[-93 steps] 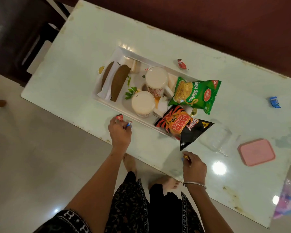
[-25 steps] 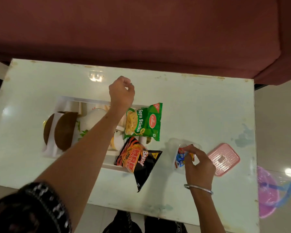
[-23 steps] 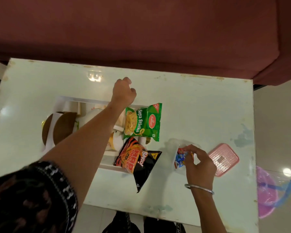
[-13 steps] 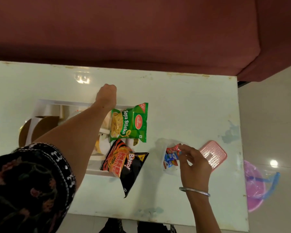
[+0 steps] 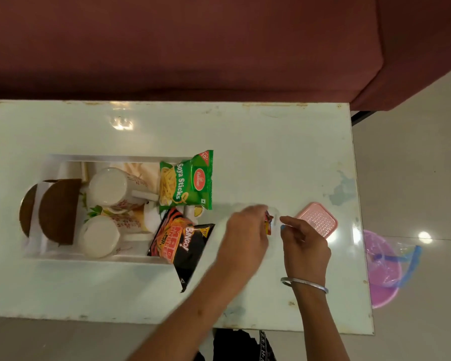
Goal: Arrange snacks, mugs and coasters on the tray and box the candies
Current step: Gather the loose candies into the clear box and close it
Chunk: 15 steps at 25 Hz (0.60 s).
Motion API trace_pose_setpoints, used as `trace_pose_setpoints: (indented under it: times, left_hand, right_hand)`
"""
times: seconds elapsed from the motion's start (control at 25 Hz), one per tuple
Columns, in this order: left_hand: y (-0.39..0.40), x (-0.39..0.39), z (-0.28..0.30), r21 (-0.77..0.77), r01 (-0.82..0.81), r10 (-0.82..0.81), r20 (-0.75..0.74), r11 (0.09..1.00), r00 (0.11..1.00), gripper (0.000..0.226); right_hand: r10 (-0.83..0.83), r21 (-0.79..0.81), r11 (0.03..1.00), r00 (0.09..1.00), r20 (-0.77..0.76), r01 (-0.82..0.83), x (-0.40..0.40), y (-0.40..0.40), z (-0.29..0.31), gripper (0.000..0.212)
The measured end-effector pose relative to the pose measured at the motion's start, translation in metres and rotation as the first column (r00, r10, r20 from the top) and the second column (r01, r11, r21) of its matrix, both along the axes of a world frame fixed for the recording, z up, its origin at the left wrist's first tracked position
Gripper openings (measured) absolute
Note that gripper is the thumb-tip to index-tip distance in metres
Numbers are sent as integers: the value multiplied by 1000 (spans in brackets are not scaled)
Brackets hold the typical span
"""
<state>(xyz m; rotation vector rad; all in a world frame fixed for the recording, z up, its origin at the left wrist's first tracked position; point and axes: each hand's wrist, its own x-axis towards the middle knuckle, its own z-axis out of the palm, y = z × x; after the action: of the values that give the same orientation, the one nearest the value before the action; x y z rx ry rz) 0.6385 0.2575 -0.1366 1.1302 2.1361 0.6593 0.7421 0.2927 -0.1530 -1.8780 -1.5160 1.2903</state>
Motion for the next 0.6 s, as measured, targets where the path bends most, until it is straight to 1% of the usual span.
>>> trace_pose_setpoints:
  times: [0.04, 0.08, 0.16, 0.2, 0.28, 0.32, 0.36, 0.4, 0.48, 0.52, 0.56, 0.6]
  left_hand:
    - [-10, 16, -14, -33, 11, -11, -8, 999, 1000, 29]
    - [-19, 30, -27, -34, 40, -41, -47, 999, 998, 34]
    - [-32, 49, -46, -28, 79, -81, -80, 996, 993, 52]
    - [-37, 55, -50, -24, 83, -84, -86, 996, 993, 57]
    - [-42, 59, -45, -35, 24, -24, -19, 999, 1000, 57]
    - [-44, 59, -43, -17, -34, 34, 4, 999, 999, 56]
    - [-47, 59, -42, 6, -84, 83, 6, 996, 996, 55]
    - [-49, 57, -41, 18, -111, 111, -10, 994, 994, 55]
    - [-51, 52, -42, 19, -156, 156, -23, 988, 987, 59]
    - [-52, 50, -46, 5, -172, 172, -17, 985, 985, 62]
    - [-52, 48, -49, -14, -186, 186, 0, 983, 983, 63]
    - [-52, 47, -51, -32, -201, 202, 28, 979, 979, 64]
  right_hand:
    - [11, 5, 1000, 1000, 16, -11, 2, 1, -1, 22]
    - [26, 16, 1000, 999, 39, -26, 6, 2, -3, 21]
    - [44, 30, 998, 996, 82, -47, 11, 4, -5, 20]
    - [40, 30, 999, 995, 94, -43, 14, 5, -6, 20]
    - [3, 38, 999, 989, 147, -8, 21, 9, -11, 24]
    - [-16, 39, 999, 976, 216, 7, 24, 12, -15, 33]
    - [-21, 15, 1000, 953, 303, 17, 27, 16, -21, 46]
    - [-10, -41, 999, 923, 384, 27, 29, 21, -28, 62]
    - [16, -151, 987, 885, 465, 61, 26, 32, -39, 88]
    - [36, -175, 983, 867, 497, 59, 23, 38, -44, 95]
    - [80, -187, 982, 837, 541, 27, 20, 42, -50, 98]
    - [141, -193, 981, 797, 588, -31, 18, 45, -54, 97]
